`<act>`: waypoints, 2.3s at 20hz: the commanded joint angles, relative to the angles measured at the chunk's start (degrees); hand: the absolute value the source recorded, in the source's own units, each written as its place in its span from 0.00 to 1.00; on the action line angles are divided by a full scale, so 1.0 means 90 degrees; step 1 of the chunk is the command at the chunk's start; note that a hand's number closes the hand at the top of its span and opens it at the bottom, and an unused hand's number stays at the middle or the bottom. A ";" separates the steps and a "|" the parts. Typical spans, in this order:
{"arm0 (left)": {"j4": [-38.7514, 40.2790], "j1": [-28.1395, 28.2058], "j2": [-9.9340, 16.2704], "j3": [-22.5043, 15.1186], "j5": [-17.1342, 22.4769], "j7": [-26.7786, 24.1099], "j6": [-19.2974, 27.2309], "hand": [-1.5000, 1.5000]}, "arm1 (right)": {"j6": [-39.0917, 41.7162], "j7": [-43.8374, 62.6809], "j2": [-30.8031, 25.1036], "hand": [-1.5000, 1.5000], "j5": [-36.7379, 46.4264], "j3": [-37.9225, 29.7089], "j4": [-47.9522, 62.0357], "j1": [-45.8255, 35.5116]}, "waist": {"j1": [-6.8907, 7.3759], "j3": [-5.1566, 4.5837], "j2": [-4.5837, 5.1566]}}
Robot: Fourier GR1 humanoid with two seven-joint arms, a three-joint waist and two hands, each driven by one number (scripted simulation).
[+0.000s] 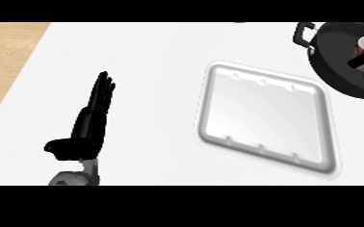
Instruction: Pick the can from the tray and place it in the pot
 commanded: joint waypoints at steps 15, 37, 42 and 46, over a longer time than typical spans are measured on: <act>-0.0095 0.0010 0.0035 0.0099 0.0043 0.0101 -0.0004 0.50 | -0.1274 -0.2101 0.0254 0.00 -0.2124 -0.1911 -0.0887 0.0712 | -0.0026 0.0042 -0.0023; -0.0053 0.0363 0.0085 0.0279 0.0128 -0.0195 -0.0163 0.50 | -0.0736 -0.6760 -0.0351 0.00 -0.5809 -0.4160 -0.1323 0.2274 | -0.0252 -0.0010 -0.0128; -0.0231 0.0437 -0.0131 -0.0007 -0.0071 0.0038 0.0009 0.50 | -0.0479 -0.6846 -0.0847 0.00 -0.5989 -0.4075 -0.0992 0.2364 | -0.0230 -0.0006 -0.0127; -0.0362 0.0274 -0.0086 0.0060 -0.0180 0.0254 0.0133 0.50 | -0.0480 -0.7349 -0.0826 0.00 -0.6500 -0.4329 -0.1120 0.2769 | -0.0275 -0.0007 -0.0141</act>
